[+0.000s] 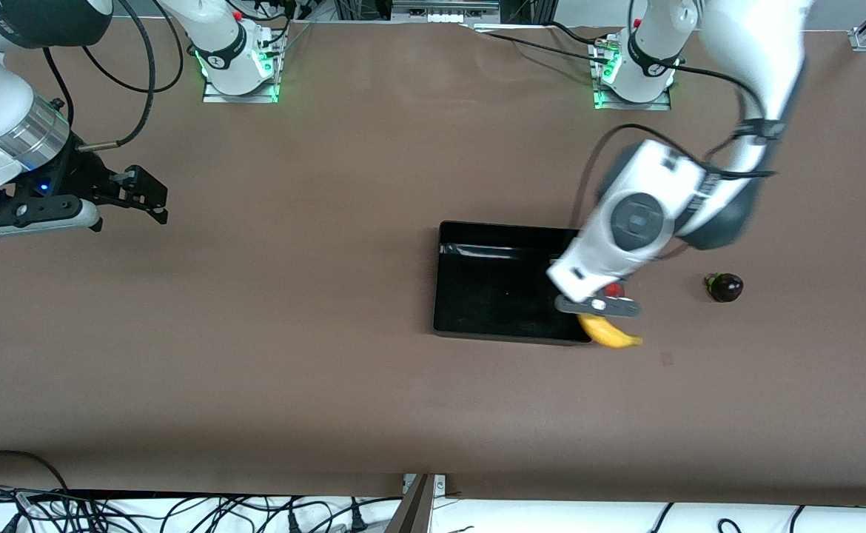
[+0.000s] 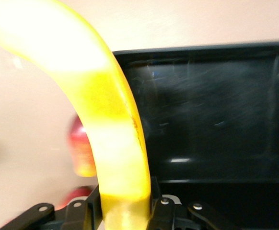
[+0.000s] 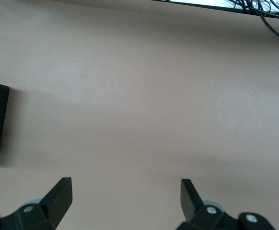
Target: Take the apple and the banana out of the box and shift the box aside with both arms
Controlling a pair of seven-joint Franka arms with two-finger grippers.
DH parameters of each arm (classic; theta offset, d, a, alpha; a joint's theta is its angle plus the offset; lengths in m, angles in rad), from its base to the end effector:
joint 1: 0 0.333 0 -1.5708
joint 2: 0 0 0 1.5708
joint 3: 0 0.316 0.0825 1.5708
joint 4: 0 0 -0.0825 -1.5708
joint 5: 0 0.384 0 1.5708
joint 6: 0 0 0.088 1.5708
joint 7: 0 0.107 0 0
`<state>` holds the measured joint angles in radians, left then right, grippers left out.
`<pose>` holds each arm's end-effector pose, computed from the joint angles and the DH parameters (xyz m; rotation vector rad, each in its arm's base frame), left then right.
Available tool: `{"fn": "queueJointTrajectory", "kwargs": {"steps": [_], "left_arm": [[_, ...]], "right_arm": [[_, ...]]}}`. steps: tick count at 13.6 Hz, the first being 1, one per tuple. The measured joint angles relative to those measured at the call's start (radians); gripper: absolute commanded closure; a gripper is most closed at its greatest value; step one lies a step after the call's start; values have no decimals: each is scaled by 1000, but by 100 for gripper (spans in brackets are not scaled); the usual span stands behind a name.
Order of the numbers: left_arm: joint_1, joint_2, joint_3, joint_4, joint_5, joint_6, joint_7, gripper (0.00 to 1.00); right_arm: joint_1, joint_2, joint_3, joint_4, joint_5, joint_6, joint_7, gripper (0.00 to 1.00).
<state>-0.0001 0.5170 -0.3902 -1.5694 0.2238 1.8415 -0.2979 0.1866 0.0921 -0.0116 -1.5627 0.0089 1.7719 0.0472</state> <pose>0.6310 -0.2043 0.3442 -3.0375 0.2249 0.2831 0.5913 0.1057 0.5941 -3.1095 -0.1972 -0.1802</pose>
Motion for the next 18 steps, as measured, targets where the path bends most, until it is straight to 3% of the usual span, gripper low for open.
{"fn": "queueJointTrajectory", "kwargs": {"steps": [5,7,8,9,10,13,18], "left_arm": [[288,60,9,-68,1,-70,473,100],[330,102,7,-79,1,-63,555,100],[329,121,4,-82,1,-55,567,92],[326,135,-2,-86,1,-43,571,62],[322,145,-6,-96,1,-17,572,1],[327,157,-3,-141,1,65,572,0],[344,45,-31,-76,1,-11,577,0]], "right_arm": [[1,0,2,0,0,0,0,0],[1,0,2,0,0,0,0,0],[1,0,1,0,0,0,0,0],[1,0,1,0,0,0,0,0],[1,0,1,0,0,0,0,0],[1,0,0,0,0,-1,0,0],[1,0,-3,-1,0,-4,0,0]]}}
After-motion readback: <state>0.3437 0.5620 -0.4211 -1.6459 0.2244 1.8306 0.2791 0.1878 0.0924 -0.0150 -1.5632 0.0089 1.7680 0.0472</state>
